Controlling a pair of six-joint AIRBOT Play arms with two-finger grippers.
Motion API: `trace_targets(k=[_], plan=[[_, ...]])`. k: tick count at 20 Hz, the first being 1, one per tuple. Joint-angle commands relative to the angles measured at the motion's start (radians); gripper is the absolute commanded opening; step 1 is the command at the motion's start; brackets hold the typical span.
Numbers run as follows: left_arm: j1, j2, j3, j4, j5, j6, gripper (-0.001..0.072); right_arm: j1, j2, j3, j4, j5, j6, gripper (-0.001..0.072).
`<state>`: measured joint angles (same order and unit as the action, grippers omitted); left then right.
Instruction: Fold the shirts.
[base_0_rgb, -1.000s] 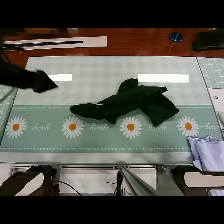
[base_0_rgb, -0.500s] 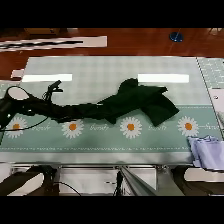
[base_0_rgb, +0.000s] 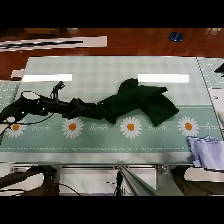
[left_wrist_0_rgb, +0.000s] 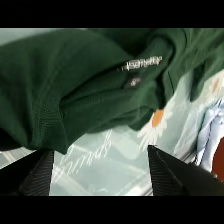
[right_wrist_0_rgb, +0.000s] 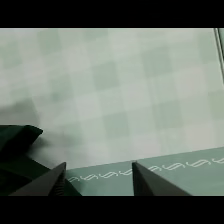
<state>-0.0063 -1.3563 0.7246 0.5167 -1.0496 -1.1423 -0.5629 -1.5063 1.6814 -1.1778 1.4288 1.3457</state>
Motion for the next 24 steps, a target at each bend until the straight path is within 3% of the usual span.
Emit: trace_targets(k=[1,3,4,5,9,17,20,21,24], plan=[[0.001,-0.029,0.013,-0.030,0.047,0.008,0.0720,0.000,0.000,-0.008,0.002,-0.007,-0.005,0.0490],[0.008,-0.029,0.012,-0.030,0.045,0.008,0.0696,0.000,0.000,-0.008,0.002,-0.008,-0.005,0.0489],[0.017,-0.029,0.013,-0.030,0.040,0.008,0.0591,0.000,0.000,-0.008,0.002,-0.008,-0.004,0.0489],[0.030,-0.029,0.012,-0.030,0.025,0.008,0.0583,0.000,0.000,-0.008,0.003,-0.007,-0.004,0.0489],[0.114,-0.029,0.012,-0.027,-0.059,0.005,0.0583,0.000,0.000,-0.008,0.024,-0.008,-0.004,0.0486],[0.079,-0.059,0.012,-0.039,0.045,0.005,0.0584,0.000,0.000,-0.008,0.026,-0.004,-0.004,0.0473],[0.055,-0.109,0.020,-0.126,0.076,0.005,0.0581,0.000,0.000,-0.008,0.026,-0.004,-0.005,0.0473],[0.050,-0.126,0.032,-0.157,0.081,0.006,0.0475,0.000,0.000,-0.008,0.026,-0.004,-0.004,0.0473],[0.045,-0.144,0.083,-0.182,0.071,0.039,0.0049,0.000,0.000,-0.008,0.025,-0.002,-0.004,0.0473]])
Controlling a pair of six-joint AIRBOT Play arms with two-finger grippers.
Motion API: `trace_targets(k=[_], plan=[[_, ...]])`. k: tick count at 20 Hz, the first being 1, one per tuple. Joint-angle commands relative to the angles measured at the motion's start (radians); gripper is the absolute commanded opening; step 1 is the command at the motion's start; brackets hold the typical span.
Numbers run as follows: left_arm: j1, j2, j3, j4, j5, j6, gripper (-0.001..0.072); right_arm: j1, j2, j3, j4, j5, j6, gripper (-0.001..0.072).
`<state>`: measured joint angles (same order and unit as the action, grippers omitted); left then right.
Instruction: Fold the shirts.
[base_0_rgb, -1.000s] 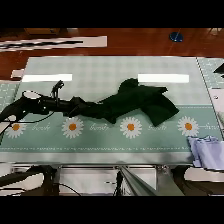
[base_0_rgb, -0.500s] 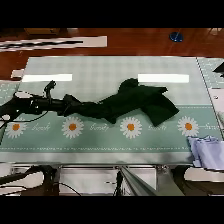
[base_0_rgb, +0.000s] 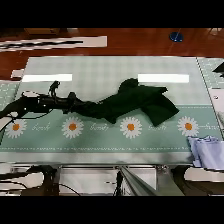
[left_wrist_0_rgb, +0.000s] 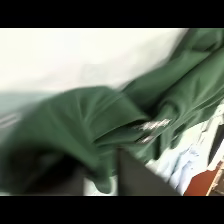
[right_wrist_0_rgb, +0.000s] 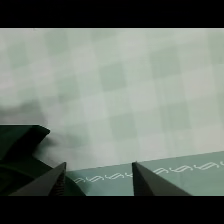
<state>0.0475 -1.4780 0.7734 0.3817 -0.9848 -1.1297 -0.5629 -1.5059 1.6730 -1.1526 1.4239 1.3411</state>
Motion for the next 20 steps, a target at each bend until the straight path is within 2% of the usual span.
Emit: trace_targets(k=[1,6,8,11,16,20], plan=[[-0.008,-0.023,0.054,-0.046,-0.012,0.045,0.0025,0.000,-0.001,0.000,0.000,0.005,0.000,0.0473],[-0.008,-0.018,0.135,-0.046,-0.132,0.074,0.0025,0.000,-0.026,-0.031,0.032,0.027,-0.006,0.0479],[-0.008,-0.017,0.152,-0.046,-0.164,0.076,0.0025,0.000,-0.048,-0.093,0.098,0.055,-0.038,0.0543],[-0.008,-0.016,0.158,-0.046,-0.173,0.083,0.0025,0.003,-0.066,-0.226,0.156,0.071,-0.085,0.0543],[-0.008,-0.016,0.158,-0.046,-0.173,0.082,0.0025,0.059,-0.066,-0.442,0.149,0.022,-0.126,0.0543],[-0.008,-0.016,0.158,-0.046,-0.180,0.083,0.0025,0.112,-0.066,-0.512,0.130,-0.002,-0.146,0.0543]])
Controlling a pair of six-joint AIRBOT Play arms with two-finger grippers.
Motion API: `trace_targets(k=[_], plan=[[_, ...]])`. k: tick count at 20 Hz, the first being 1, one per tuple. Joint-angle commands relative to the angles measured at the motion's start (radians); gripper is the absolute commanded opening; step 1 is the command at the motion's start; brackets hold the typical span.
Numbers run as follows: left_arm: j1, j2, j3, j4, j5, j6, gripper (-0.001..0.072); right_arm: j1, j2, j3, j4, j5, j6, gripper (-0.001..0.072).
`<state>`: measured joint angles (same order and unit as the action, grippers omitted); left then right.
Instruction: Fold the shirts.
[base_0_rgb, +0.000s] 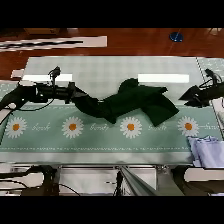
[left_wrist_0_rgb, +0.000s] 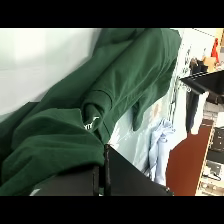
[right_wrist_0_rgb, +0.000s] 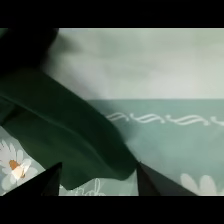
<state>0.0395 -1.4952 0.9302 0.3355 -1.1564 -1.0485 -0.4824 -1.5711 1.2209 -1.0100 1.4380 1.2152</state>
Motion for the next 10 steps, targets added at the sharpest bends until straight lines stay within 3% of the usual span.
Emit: trace_targets(k=[1,6,10], plan=[[0.000,0.001,0.001,0.000,-0.009,0.002,0.0025,0.031,-0.001,-0.063,-0.022,-0.012,-0.020,0.0543],[0.000,0.001,0.001,0.000,-0.009,0.008,0.0025,0.019,-0.001,-0.066,-0.068,0.021,-0.014,0.0544],[0.000,0.001,0.001,0.000,-0.009,0.009,0.0024,0.039,-0.001,-0.132,0.029,-0.117,-0.012,0.0544]])
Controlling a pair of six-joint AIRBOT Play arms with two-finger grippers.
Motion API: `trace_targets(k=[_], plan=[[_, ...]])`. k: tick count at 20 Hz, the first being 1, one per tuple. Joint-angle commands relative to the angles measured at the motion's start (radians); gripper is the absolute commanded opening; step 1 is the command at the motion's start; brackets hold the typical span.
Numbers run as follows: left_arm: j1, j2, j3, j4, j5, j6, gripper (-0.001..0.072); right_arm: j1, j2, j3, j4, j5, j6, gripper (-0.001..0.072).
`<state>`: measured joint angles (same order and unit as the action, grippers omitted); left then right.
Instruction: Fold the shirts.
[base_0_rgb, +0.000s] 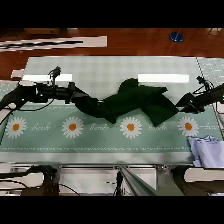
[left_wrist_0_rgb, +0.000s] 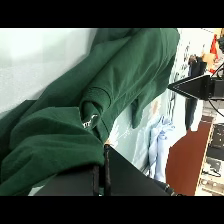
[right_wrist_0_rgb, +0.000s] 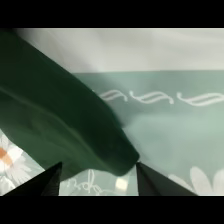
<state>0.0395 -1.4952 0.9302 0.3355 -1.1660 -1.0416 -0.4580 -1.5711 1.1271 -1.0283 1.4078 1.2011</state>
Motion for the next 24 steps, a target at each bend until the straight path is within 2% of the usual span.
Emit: trace_targets(k=[1,4,5,6,7,8,9,12,18,21,24], plan=[[0.000,0.001,0.001,0.000,0.000,0.002,0.0025,0.038,-0.001,-0.055,0.047,-0.133,0.003,0.0543],[0.000,0.001,0.002,-0.001,-0.002,0.020,0.0025,0.152,-0.001,-0.102,0.032,-0.294,0.039,0.0539],[0.000,0.001,0.002,-0.001,-0.006,0.020,0.0025,0.195,-0.001,-0.105,0.007,-0.358,0.077,0.0507],[0.000,0.001,0.002,-0.001,-0.011,0.020,0.0025,0.228,0.000,-0.105,-0.001,-0.412,0.096,0.0316],[0.000,0.001,0.002,-0.001,-0.022,0.025,0.0025,0.248,0.000,-0.099,0.005,-0.433,0.097,0.0058],[0.002,0.003,0.003,-0.012,-0.034,0.052,0.0024,0.258,0.001,-0.082,0.011,-0.430,0.100,0.0027],[0.007,0.008,0.010,-0.033,-0.052,0.085,0.0023,0.261,0.008,-0.061,0.011,-0.408,0.095,0.0027],[0.048,0.064,0.100,-0.122,-0.095,0.092,0.0023,0.237,0.114,0.027,-0.002,-0.369,0.072,0.0027],[0.249,0.293,0.510,-0.364,-0.048,0.082,0.0023,0.129,0.449,0.248,-0.013,-0.443,0.074,0.0027],[0.389,0.391,0.692,-0.365,-0.004,0.013,0.0022,0.104,0.580,0.320,-0.069,-0.439,0.082,0.0027],[0.473,0.483,0.735,-0.349,-0.025,-0.067,0.0023,0.104,0.688,0.349,-0.078,-0.410,0.086,0.0026]])
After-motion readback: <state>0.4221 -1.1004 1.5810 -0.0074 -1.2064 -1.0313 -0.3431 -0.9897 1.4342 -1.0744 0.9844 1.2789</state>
